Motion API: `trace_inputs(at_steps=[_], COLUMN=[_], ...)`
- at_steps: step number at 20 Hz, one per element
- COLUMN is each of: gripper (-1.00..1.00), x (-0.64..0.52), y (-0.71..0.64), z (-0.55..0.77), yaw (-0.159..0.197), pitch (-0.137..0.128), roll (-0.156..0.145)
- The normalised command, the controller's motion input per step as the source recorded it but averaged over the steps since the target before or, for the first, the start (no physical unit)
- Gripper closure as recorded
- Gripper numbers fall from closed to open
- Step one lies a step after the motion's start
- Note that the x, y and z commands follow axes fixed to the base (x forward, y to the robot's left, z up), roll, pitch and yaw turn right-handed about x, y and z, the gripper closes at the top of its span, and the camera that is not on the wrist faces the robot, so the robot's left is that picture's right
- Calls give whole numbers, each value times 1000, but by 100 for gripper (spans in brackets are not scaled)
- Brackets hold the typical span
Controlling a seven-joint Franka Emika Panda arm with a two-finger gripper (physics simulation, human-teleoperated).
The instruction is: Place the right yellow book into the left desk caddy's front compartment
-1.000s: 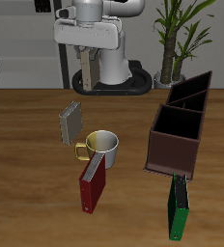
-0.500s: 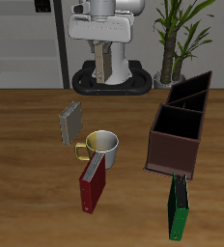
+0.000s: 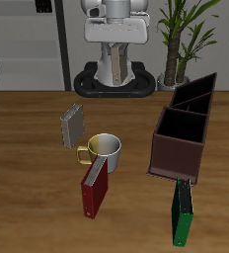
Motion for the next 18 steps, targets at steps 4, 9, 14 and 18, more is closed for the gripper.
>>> trace_inputs(at_steps=[4,9,14,18], gripper=[100,100,100,100], x=[72,197,213,186], y=[303,288,241,205], z=[-98,-143,-78,-15], yaw=[1,-26,-73,-24], pitch=[14,30,23,3], roll=[32,20,5,16])
